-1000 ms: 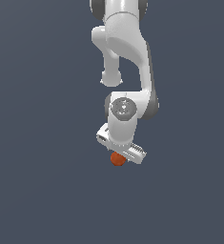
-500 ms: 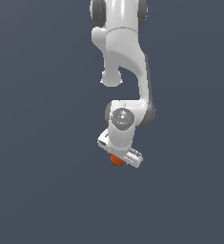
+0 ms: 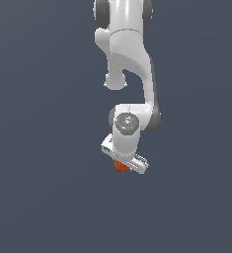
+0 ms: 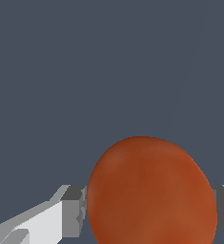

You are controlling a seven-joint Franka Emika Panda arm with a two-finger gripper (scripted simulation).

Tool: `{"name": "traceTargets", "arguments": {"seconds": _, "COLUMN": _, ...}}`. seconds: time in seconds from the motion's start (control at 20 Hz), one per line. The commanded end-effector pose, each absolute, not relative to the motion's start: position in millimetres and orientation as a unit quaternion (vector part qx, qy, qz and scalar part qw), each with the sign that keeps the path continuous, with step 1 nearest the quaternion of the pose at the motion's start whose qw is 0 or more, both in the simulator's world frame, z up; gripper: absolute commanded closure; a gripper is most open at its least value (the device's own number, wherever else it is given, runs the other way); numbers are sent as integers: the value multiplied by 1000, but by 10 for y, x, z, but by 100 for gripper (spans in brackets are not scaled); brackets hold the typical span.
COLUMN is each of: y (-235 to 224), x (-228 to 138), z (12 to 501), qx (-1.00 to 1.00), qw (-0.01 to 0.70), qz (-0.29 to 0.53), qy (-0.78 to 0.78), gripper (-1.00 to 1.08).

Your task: Pick up the object and move it to a goal position.

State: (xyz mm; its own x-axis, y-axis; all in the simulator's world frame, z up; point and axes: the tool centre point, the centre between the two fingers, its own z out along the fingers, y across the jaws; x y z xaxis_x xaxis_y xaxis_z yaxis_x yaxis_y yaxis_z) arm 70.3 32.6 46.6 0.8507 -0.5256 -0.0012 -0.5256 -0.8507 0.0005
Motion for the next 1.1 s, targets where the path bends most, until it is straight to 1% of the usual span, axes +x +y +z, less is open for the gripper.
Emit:
{"name": "traceTargets", "arguments": {"seconds": 0.0, "y": 323, "x": 708, "z": 469, "qx": 962, "qw": 0, "qz": 0, "qy": -273, "gripper": 108}}
{"name": "traceTargets", "arguments": {"seconds": 0.3, "y": 333, "x": 698, "z": 512, "qx": 962, "qw": 0, "qz": 0, "qy": -273, "gripper": 108}}
{"name": "traceTargets", "arguments": {"seconds": 0.55, "y": 366, "x": 674, "z": 703, "qx": 962, "qw": 0, "qz": 0, "qy": -273, "gripper": 108}}
{"name": "traceTargets", "arguments": {"seconds": 0.8, "y": 425, "x": 631, "z": 1058, "qx": 962, "qw": 0, "qz": 0, "qy": -273, "gripper": 108}}
{"name": "traceTargets", "arguments": {"seconds": 1.05, "y": 514, "x": 571, "z": 1576, "qx": 962, "qw": 0, "qz": 0, "qy": -273, "gripper": 108}}
